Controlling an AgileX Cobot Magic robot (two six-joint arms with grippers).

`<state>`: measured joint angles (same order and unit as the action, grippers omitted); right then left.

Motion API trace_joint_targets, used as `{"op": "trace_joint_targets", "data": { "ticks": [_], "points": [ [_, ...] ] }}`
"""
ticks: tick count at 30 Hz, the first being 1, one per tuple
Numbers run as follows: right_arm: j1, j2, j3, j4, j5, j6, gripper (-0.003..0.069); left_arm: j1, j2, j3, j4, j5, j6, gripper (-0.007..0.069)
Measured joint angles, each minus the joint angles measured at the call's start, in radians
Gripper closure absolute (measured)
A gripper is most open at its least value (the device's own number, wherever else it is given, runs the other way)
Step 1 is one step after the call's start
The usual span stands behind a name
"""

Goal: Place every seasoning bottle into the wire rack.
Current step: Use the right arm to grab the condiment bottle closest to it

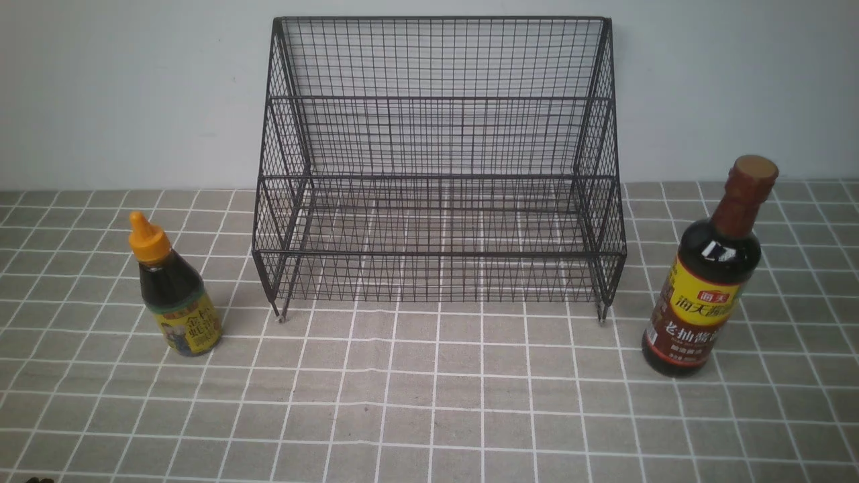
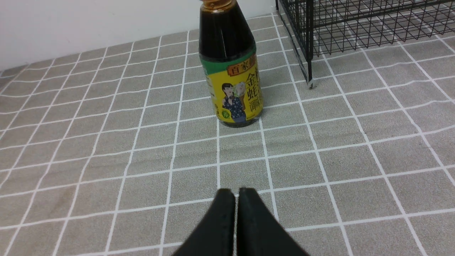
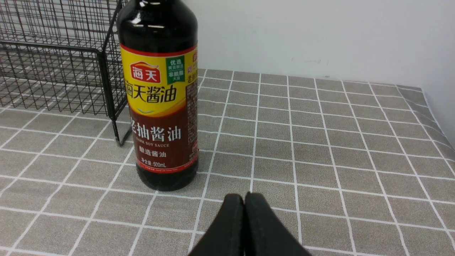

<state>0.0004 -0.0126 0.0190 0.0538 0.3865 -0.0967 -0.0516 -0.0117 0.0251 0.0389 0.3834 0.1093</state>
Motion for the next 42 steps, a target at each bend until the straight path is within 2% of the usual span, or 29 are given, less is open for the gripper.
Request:
{"op": "trace_joint_targets", "data": {
  "ticks": [17, 20, 25, 26, 30, 35, 39, 42],
  "points": [
    [0.0, 0.0, 0.0, -0.015, -0.002, 0.0, 0.0668, 0.0, 0.0, 0.0, 0.0, 0.0, 0.0, 0.0631],
    [0.0, 0.0, 0.004, -0.021, -0.043, 0.009, 0.0668, 0.0, 0.0, 0.0, 0.0, 0.0, 0.0, 0.0631],
    [0.0, 0.0, 0.008, 0.102, -0.213, 0.075, 0.0668, 0.0, 0.0, 0.0, 0.0, 0.0, 0.0, 0.0631],
    [0.0, 0.0, 0.008, 0.168, -0.304, 0.113, 0.0668, 0.0, 0.0, 0.0, 0.0, 0.0, 0.0, 0.0631],
    [0.0, 0.0, 0.008, 0.29, -0.423, 0.181, 0.0668, 0.0, 0.0, 0.0, 0.0, 0.0, 0.0, 0.0631],
    [0.0, 0.0, 0.008, 0.351, -0.51, 0.213, 0.0668, 0.0, 0.0, 0.0, 0.0, 0.0, 0.0, 0.0631],
    [0.007, 0.0, 0.002, 0.349, -0.581, 0.242, 0.0668, 0.0, 0.0, 0.0, 0.0, 0.0, 0.0, 0.0631],
    [0.033, 0.011, -0.099, 0.234, -0.492, 0.258, 0.0668, 0.0, 0.0, 0.0, 0.0, 0.0, 0.0, 0.0631]
  ]
}}
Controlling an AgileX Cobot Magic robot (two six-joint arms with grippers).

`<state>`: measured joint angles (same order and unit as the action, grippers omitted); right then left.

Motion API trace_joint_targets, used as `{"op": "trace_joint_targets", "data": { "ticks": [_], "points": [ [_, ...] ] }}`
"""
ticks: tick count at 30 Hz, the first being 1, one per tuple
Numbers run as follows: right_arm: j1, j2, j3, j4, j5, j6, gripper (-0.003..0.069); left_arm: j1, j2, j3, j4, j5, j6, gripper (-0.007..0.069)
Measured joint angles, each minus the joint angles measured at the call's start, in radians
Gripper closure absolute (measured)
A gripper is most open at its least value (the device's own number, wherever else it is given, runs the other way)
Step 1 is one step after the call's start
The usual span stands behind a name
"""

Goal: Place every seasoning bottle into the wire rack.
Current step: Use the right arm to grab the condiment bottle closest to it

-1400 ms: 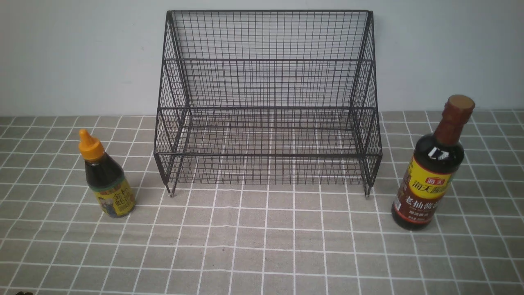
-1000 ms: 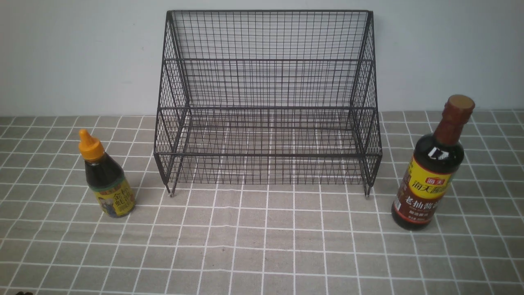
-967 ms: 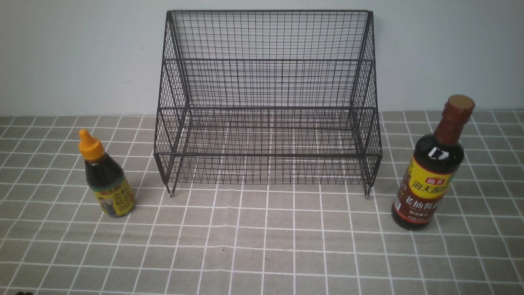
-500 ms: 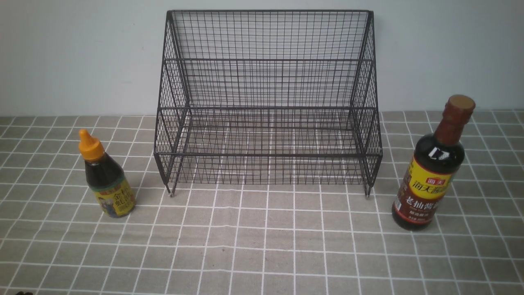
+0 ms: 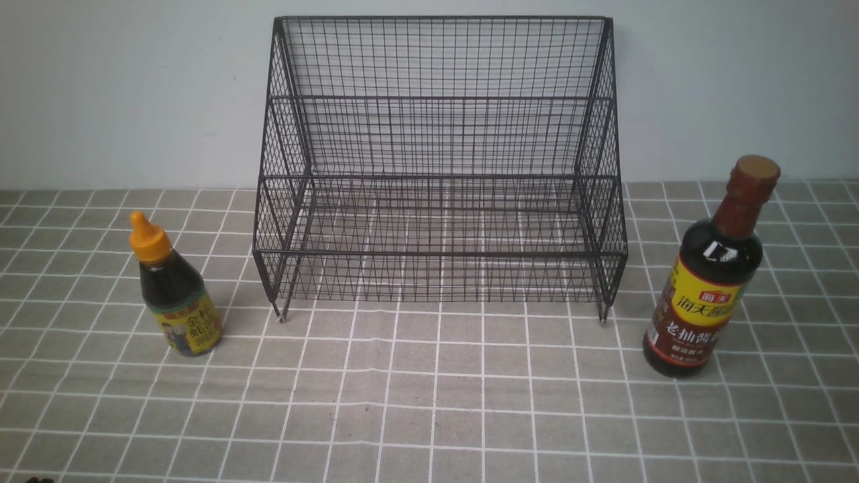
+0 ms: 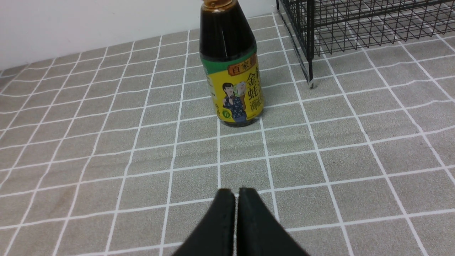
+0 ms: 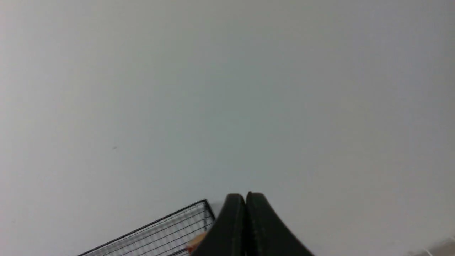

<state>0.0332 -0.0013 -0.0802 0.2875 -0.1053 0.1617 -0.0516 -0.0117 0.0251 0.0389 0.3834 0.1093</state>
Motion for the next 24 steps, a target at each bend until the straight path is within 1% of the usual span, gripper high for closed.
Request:
{"op": "trace_joint_targets", "data": {
  "ticks": [1, 5, 7, 8, 12, 16, 18, 19, 20, 23, 24],
  "points": [
    [0.013, 0.034, -0.078, -0.056, 0.054, 0.005, 0.0668, 0.0, 0.0, 0.0, 0.0, 0.0, 0.0, 0.0631],
    [0.052, 0.186, -0.264, -0.185, 0.204, 0.004, 0.0668, 0.0, 0.0, 0.0, 0.0, 0.0, 0.0, 0.0631],
    [0.065, 0.253, -0.317, -0.217, 0.24, -0.006, 0.0668, 0.0, 0.0, 0.0, 0.0, 0.0, 0.0, 0.0631],
    [0.081, 0.358, -0.385, -0.26, 0.258, -0.029, 0.0667, 0.0, 0.0, 0.0, 0.0, 0.0, 0.0, 0.0631],
    [0.122, 0.579, -0.489, -0.308, 0.255, -0.081, 0.0652, 0.0, 0.0, 0.0, 0.0, 0.0, 0.0, 0.0631],
    [0.166, 0.746, -0.547, -0.322, 0.205, -0.092, 0.0609, 0.0, 0.0, 0.0, 0.0, 0.0, 0.0, 0.0631],
    [0.19, 0.855, -0.583, -0.336, 0.144, -0.096, 0.0548, 0.0, 0.0, 0.0, 0.0, 0.0, 0.0, 0.0631],
    [0.191, 0.864, -0.587, -0.337, 0.139, -0.096, 0.0543, 0.0, 0.0, 0.0, 0.0, 0.0, 0.0, 0.0631],
    [0.196, 0.926, -0.596, -0.343, 0.105, -0.096, 0.0491, 0.0, 0.0, 0.0, 0.0, 0.0, 0.0, 0.0631],
    [0.196, 1.019, -0.6, -0.347, 0.022, -0.096, 0.0375, 0.0, 0.0, 0.0, 0.0, 0.0, 0.0, 0.0631],
    [0.196, 1.046, -0.601, -0.347, -0.002, -0.096, 0.0319, 0.0, 0.0, 0.0, 0.0, 0.0, 0.0, 0.0631]
  ]
}}
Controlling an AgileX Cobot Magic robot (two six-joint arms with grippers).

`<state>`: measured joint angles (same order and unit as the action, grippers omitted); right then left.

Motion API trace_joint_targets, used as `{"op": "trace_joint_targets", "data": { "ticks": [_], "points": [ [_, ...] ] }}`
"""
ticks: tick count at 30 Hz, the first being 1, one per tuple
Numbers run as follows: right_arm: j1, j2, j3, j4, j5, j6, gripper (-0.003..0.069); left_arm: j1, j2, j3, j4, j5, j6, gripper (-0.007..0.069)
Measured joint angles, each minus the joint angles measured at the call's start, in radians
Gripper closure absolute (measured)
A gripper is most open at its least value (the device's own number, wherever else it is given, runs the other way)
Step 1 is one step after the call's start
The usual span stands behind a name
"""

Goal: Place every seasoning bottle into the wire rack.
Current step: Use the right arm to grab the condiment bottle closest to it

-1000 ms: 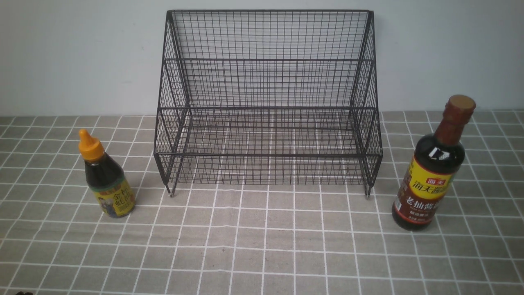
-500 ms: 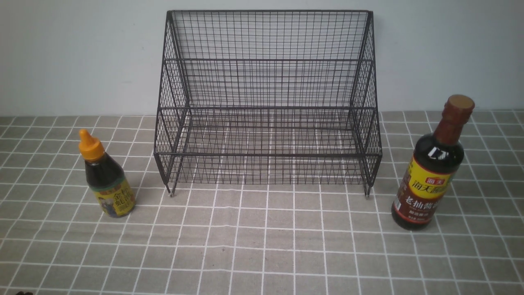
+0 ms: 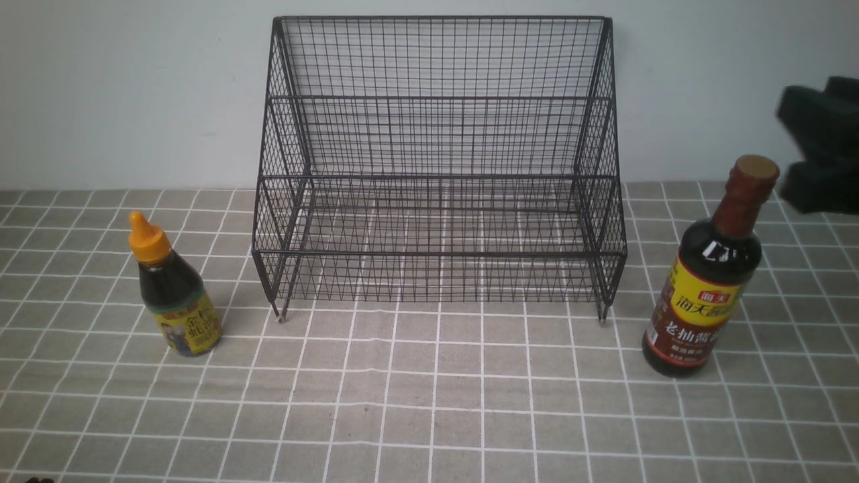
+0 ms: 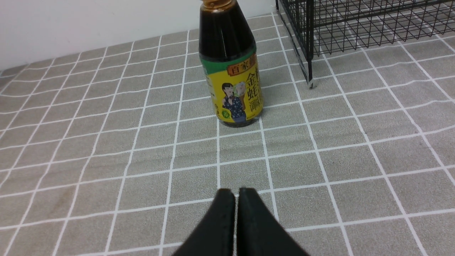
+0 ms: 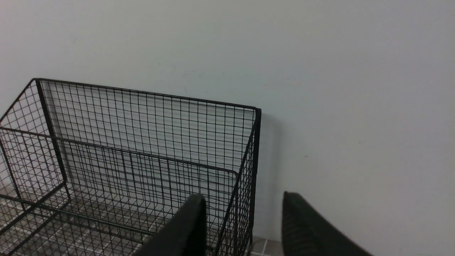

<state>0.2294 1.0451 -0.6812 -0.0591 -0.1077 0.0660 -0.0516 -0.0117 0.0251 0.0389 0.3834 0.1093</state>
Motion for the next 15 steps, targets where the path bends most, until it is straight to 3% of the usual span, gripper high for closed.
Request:
{"op": "trace_joint_targets", "data": {
  "ticks": [6, 10, 15],
  "points": [
    [-0.006, 0.137, -0.002, -0.003, -0.067, -0.025, 0.0091, 0.0, 0.0, 0.0, 0.0, 0.0, 0.0, 0.0631],
    [-0.035, 0.185, -0.002, 0.029, -0.073, -0.041, 0.0043, 0.0, 0.0, 0.0, 0.0, 0.0, 0.0, 0.0631],
    [-0.062, 0.252, -0.002, 0.065, -0.075, -0.046, 0.0036, 0.0, 0.0, 0.0, 0.0, 0.0, 0.0, 0.0631]
  ]
}}
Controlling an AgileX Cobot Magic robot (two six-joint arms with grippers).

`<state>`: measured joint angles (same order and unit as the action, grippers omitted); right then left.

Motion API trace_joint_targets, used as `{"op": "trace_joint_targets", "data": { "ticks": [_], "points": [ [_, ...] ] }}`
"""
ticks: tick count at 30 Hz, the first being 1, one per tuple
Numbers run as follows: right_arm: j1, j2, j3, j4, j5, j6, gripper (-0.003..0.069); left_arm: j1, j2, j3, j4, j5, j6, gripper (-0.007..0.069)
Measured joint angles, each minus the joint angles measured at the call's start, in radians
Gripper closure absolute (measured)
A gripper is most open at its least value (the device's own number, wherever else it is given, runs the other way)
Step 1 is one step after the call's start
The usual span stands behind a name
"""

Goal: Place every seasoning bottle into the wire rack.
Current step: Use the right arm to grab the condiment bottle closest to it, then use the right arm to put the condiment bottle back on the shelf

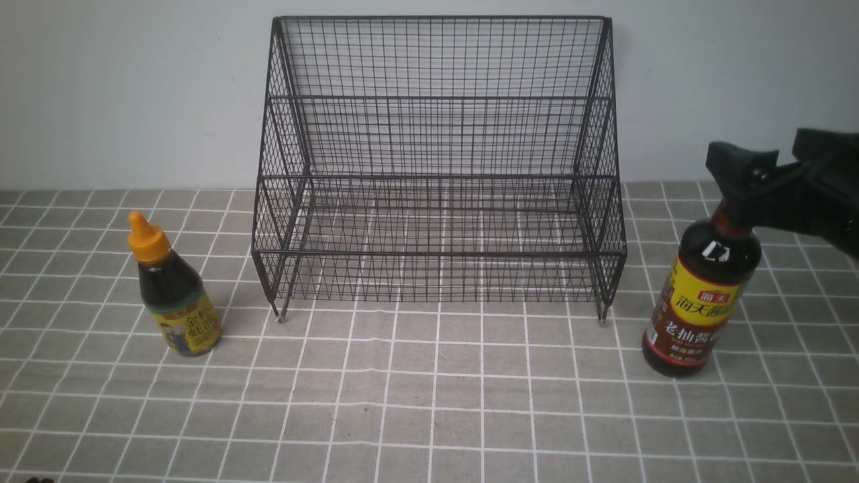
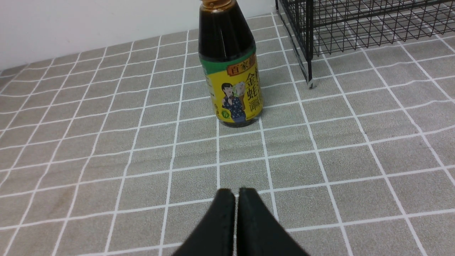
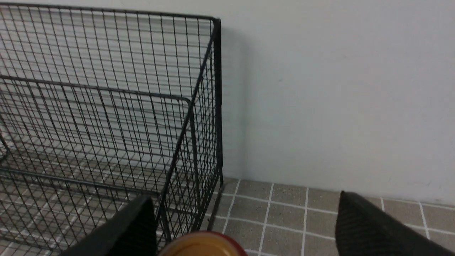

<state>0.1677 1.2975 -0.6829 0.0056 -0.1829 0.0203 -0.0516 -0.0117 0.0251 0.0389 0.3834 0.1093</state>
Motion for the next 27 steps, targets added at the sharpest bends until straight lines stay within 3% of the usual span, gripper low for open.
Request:
{"op": "trace_joint_targets", "data": {
  "ticks": [6, 8, 11, 12, 22, 27],
  "points": [
    [0.0, 0.066, 0.0, 0.0, 0.001, -0.007, 0.0069, 0.0, 0.0, 0.0, 0.0, 0.0, 0.0, 0.0631],
    [0.0, 0.083, 0.0, 0.0, 0.008, -0.02, 0.014, 0.0, 0.0, 0.0, 0.0, 0.0, 0.0, 0.0631],
    [0.0, 0.084, 0.0, -0.006, 0.008, -0.032, 0.0365, 0.0, 0.0, 0.0, 0.0, 0.0, 0.0, 0.0631],
    [0.0, 0.078, 0.0, -0.014, 0.014, -0.028, 0.0398, 0.0, 0.0, 0.0, 0.0, 0.0, 0.0, 0.0631],
    [0.0, -0.105, -0.081, -0.1, 0.208, -0.032, 0.0393, 0.0, 0.0, 0.0, 0.0, 0.0, 0.0, 0.0631],
    [0.086, -0.135, -0.293, -0.107, 0.287, -0.033, 0.0393, 0.0, 0.0, 0.0, 0.0, 0.0, 0.0, 0.0631]
  ]
}}
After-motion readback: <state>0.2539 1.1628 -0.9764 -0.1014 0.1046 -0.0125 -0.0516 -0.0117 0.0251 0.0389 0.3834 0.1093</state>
